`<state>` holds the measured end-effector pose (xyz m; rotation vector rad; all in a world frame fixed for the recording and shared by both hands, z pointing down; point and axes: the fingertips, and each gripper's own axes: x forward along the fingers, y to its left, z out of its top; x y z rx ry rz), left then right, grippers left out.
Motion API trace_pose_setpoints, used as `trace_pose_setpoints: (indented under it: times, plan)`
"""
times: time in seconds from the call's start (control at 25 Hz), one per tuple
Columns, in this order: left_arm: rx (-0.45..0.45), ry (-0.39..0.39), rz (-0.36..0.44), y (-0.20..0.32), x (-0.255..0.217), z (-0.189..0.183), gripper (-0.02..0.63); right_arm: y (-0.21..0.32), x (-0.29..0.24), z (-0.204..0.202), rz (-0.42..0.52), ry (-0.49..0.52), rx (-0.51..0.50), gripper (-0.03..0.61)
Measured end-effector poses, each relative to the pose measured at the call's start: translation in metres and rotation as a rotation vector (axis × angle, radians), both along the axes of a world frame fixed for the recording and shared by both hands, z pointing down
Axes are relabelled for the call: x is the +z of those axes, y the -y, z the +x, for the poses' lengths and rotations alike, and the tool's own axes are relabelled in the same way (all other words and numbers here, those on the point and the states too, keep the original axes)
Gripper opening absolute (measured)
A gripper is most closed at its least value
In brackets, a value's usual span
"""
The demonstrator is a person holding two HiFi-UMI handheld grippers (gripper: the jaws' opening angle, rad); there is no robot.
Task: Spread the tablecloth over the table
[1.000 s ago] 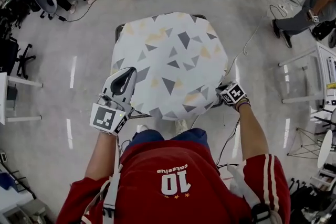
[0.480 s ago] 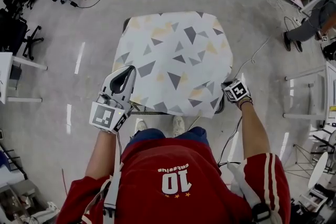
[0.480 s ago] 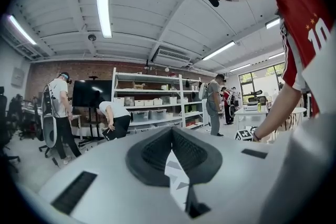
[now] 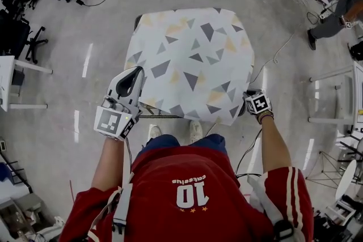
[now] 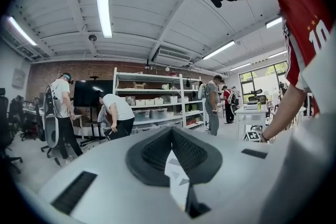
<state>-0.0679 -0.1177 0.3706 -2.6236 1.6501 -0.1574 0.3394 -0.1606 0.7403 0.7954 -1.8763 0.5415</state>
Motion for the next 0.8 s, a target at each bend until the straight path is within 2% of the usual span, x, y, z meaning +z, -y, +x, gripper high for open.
trace_pose_setpoints:
  times: [0.16,0.28,0.36,0.48,0.68,0.8]
  plan:
    - [-0.015,-0.003,0.000,-0.005,0.008,-0.024,0.008,-0.004,0.002,0.006,0.048,-0.011,0.055,0.129]
    - [-0.022,0.013,-0.019,-0.009,0.024,-0.046,0.008,0.001,-0.013,0.007,0.116,0.027,0.143,0.151]
    - [-0.031,0.019,-0.036,-0.013,0.030,-0.058,0.008,0.011,-0.037,-0.007,0.203,0.120,0.209,0.156]
    - [-0.036,0.008,-0.042,-0.018,0.035,-0.072,0.008,0.031,-0.104,-0.052,0.394,0.331,0.264,0.156]
    - [-0.034,-0.022,-0.025,-0.023,0.030,-0.083,0.008,0.045,-0.233,-0.146,0.663,0.562,0.219,0.155]
    - [-0.027,-0.028,-0.008,-0.023,0.021,-0.086,0.008,0.037,-0.305,-0.181,0.792,0.660,0.229,0.153]
